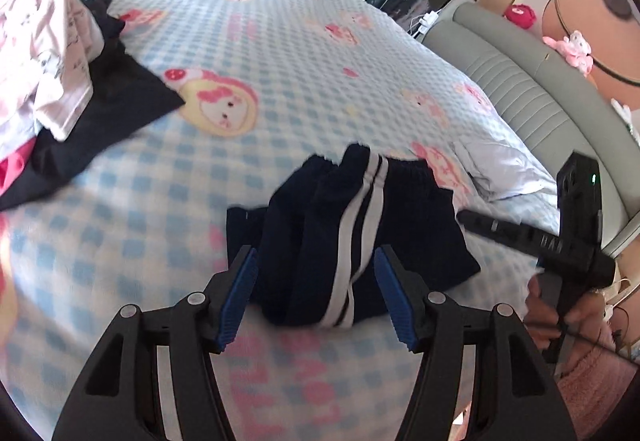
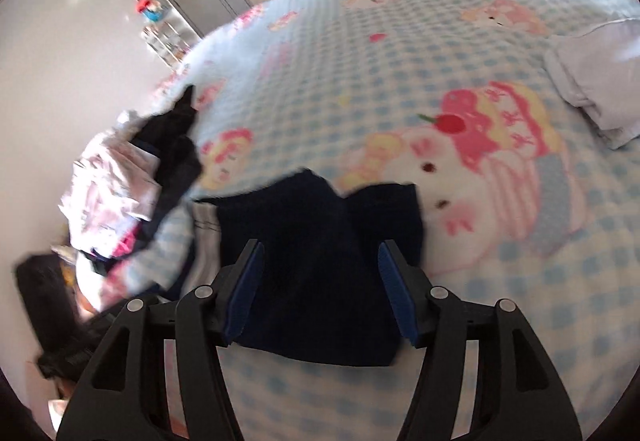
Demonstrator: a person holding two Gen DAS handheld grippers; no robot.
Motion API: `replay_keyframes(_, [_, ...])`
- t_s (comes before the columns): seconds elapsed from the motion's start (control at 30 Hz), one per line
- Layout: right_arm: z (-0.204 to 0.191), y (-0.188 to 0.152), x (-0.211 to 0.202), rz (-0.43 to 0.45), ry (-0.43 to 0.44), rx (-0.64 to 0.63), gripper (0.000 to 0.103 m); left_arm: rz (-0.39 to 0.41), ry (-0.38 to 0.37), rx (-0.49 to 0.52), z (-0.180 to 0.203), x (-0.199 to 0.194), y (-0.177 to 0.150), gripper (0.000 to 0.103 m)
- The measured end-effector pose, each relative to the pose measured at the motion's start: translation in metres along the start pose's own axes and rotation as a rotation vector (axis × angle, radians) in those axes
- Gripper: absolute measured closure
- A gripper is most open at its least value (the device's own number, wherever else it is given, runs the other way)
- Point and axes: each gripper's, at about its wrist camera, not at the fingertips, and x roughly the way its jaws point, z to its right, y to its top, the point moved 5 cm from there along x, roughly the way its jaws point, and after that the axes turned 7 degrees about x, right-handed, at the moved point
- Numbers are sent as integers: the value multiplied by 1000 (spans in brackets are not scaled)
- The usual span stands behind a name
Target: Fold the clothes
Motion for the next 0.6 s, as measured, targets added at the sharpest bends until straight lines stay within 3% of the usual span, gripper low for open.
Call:
replay_keyframes(0.13, [-2, -8, 14, -23, -16, -79, 42, -106, -51, -35, -8, 25, 3, 37])
replay_keyframes(0.23, [-4, -17, 38, -112, 33, -123, 41, -169, -92, -93, -14, 40, 1, 37])
replay_keyframes(0.3, [-4, -24, 50, -156, 20, -161, 40, -161, -95, -90, -15, 44, 2, 38])
replay_keyframes(0.37, [-5, -25, 46, -142, 37, -177, 46, -179, -63, -98, -20, 47, -1, 55])
replay_keyframes(0.4, [-6, -25, 41, -136, 71, -167, 49, -167, -66, -115, -24, 45, -2, 58])
replay_keyframes(0.47, [-5, -22, 32, -125, 106, -150, 57, -142, -72, -149, -30, 39, -3, 58])
replay_keyframes(0.53, [-3, -20, 25, -117, 116, -148, 56, -116, -89, -179, -35, 33, -2, 54])
replay_keyframes(0.6, [1, -18, 22, -110, 120, -132, 56, -140, -127, -186, -35, 37, -2, 52])
